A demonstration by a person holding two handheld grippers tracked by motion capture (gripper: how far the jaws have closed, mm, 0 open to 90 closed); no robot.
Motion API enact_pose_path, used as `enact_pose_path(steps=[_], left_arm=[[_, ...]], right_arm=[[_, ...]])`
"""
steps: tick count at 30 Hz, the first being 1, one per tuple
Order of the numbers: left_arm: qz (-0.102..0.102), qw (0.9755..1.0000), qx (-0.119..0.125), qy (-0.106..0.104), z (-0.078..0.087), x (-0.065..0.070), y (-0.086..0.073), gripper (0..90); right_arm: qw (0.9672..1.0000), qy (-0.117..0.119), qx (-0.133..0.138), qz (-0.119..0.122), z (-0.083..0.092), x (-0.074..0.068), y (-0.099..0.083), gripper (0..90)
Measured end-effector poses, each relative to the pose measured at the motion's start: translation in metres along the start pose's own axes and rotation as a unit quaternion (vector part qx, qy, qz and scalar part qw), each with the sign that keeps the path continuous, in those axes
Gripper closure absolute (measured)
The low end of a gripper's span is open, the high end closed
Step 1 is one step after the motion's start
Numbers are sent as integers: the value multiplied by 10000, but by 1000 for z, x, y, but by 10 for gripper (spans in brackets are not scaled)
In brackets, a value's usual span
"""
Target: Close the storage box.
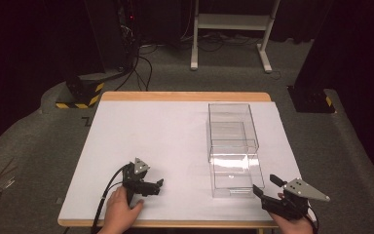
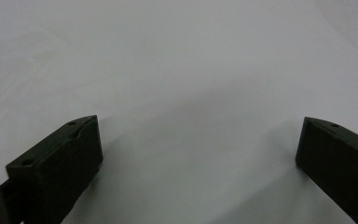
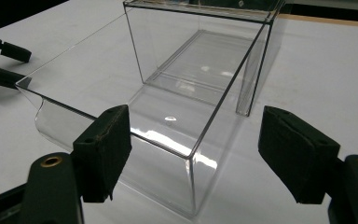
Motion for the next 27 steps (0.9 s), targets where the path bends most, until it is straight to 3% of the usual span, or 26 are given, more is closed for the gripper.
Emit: enact_pose_path(steps=[13, 27], left_arm=[[1, 10000, 0, 0, 0, 0, 0, 6], [-3, 10000, -1, 0, 0, 0, 0, 6]], right_arm=[[10000, -15, -75, -15, -1, 2, -9, 263], [10000, -51, 32, -74, -8, 2, -3, 265]])
Point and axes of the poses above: each handheld gripper's, and its own axes: z roughly backward along the jaws, y roughly out of its top, x roughly to its right, the point moved 6 cm from there along -z, roughly forward along the jaws, and after that the axes turned 13 degrees about -z, right-handed, at the moved point
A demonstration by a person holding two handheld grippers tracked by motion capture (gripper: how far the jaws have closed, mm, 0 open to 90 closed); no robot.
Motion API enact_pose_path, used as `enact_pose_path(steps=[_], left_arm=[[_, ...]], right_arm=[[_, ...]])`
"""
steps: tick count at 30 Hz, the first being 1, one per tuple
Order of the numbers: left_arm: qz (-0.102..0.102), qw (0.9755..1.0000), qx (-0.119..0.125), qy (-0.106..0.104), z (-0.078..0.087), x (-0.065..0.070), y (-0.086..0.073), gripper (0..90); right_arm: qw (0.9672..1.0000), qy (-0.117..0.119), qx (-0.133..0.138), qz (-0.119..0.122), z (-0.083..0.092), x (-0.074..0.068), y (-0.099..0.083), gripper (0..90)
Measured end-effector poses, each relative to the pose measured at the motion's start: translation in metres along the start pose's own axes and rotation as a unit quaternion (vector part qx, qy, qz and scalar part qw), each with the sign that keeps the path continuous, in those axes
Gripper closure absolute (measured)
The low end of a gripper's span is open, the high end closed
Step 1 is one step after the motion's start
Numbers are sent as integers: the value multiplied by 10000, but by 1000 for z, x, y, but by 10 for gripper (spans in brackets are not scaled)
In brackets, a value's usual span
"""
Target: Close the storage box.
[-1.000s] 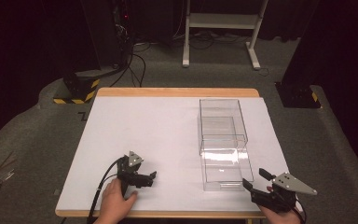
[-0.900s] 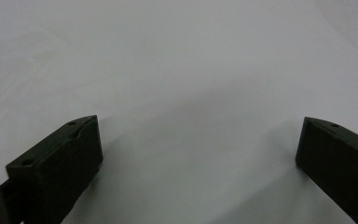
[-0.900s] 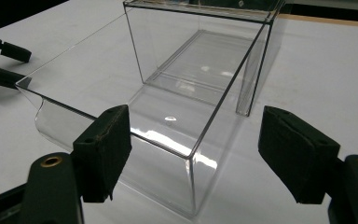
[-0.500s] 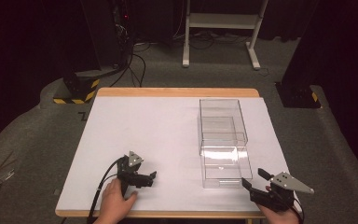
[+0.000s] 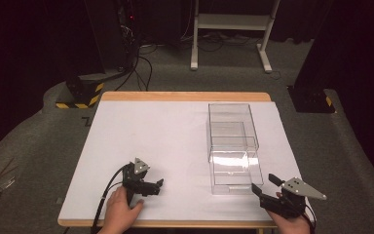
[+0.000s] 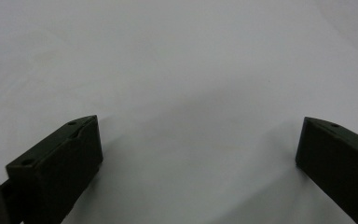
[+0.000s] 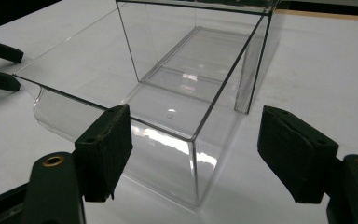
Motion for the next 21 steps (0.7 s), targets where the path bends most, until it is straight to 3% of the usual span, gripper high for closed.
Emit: enact_pose_path(steps=[12, 21], left_arm=[[3, 10000, 1, -1, 0, 0, 0, 6], [4, 10000, 1, -1, 0, 0, 0, 6]], right_arm=[[9999, -86, 6, 68, -12, -2, 7, 278], [9996, -198, -157, 134, -11, 0, -8, 284]])
Point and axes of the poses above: each handheld gripper's, and its own axes: z roughly backward along the jaws, y roughly out of its top, x roughly to its right, the point moved 6 cm from there along -z, roughly forward along the jaws, and after that the axes turned 13 degrees about -z, right-handed, at the moved point
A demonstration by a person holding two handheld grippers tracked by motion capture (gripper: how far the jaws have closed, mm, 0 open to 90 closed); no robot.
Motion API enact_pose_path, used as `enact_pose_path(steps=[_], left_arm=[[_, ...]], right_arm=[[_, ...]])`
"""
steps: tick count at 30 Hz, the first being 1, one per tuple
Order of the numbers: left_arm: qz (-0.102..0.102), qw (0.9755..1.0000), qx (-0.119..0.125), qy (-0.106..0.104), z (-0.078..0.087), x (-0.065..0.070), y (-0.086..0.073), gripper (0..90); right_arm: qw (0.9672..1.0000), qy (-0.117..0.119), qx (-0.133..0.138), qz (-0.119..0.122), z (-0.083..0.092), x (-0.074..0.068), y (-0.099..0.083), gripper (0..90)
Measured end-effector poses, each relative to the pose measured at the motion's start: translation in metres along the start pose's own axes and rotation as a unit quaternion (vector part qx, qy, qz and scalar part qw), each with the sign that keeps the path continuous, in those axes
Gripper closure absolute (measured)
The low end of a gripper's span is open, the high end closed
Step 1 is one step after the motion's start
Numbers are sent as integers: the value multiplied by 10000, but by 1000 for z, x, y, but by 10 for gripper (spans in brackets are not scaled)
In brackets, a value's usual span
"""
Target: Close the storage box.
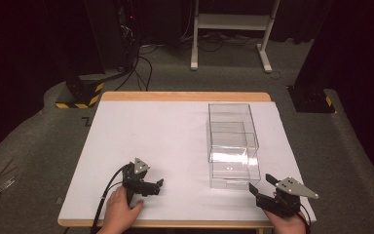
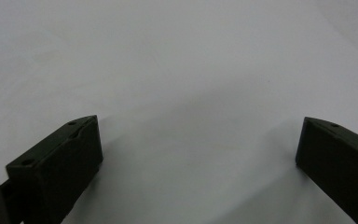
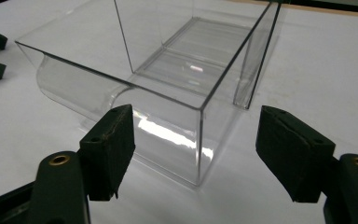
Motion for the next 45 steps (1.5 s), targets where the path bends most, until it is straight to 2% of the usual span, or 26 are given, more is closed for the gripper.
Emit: enact_pose_path(steps=[3, 13, 17, 30, 37, 45], left_arm=[[0, 10000, 0, 0, 0, 0, 0, 6], [0, 10000, 1, 1, 0, 0, 0, 6], [0, 10000, 0, 1, 0, 0, 0, 6], [0, 10000, -1, 1, 0, 0, 0, 6], [1, 10000, 1, 0, 0, 0, 0, 6], [0, 10000, 0, 0, 0, 0, 0, 6]], right_arm=[[10000, -24, -38, -55, -4, 3, 0, 284], [9999, -65, -79, 73, -14, 0, 8, 279], [9999, -88, -100, 1, -21, 5, 9, 270], [9997, -241, -50, 0, -38, 12, 17, 180], [9995, -285, -31, -104, -46, 16, 22, 161], [9994, -332, -55, -117, -55, 19, 25, 161]])
Point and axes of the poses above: each handheld gripper's, and its own axes: z roughly backward along the jaws, y roughly out of its top, x roughly to its right, the point moved 6 cm from there along -z, roughly forward along the jaws, and after that the axes turned 13 degrees about -z, right-handed, at the moved point
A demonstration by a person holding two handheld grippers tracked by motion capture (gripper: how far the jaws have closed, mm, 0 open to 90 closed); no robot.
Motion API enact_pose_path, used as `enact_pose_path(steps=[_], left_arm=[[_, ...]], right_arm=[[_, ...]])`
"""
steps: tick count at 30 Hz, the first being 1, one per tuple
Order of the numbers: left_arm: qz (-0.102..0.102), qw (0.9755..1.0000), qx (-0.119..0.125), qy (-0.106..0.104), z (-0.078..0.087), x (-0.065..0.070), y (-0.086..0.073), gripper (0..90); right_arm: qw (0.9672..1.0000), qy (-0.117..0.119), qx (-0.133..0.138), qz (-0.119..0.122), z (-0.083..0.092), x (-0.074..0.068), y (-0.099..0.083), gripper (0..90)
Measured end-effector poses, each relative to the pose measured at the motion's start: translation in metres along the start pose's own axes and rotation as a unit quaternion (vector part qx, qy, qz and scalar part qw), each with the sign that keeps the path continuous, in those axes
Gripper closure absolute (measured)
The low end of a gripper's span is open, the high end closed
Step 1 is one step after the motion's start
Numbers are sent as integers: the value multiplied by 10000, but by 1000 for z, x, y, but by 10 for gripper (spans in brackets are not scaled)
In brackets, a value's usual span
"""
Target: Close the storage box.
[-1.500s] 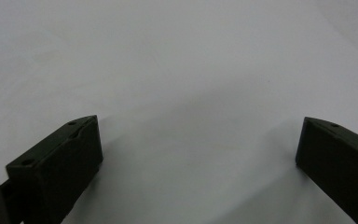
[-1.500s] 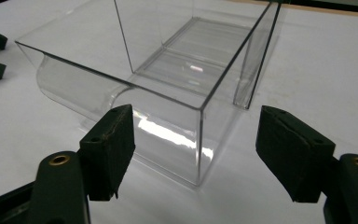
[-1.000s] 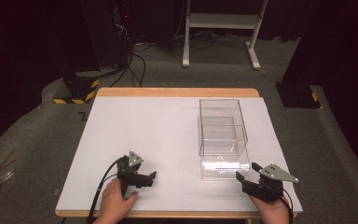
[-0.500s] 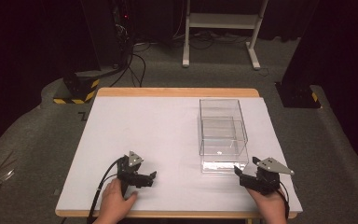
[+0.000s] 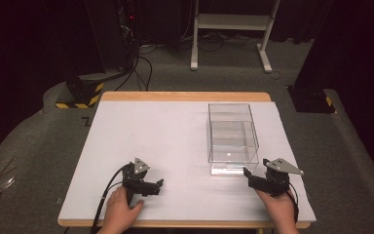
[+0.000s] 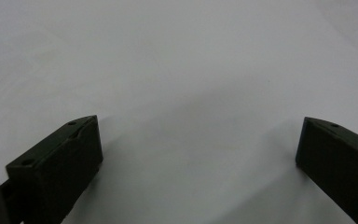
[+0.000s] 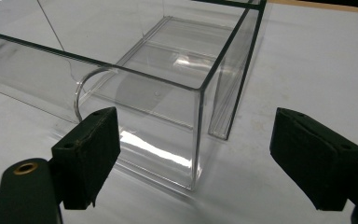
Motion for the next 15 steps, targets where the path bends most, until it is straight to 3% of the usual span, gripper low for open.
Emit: enact_pose_path(steps=[15], left_arm=[[1, 10000, 0, 1, 0, 0, 0, 6]], right_arm=[[10000, -60, 29, -73, -14, 4, 8, 165]])
Point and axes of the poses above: each handheld gripper's, and its own axes: z roughly backward along the jaws, y roughly out of its top, x roughly to its right, the point moved 6 cm from there along -z, roughly forward along the jaws, and after that the axes turned 13 degrees about -z, right-handed, at the moved point
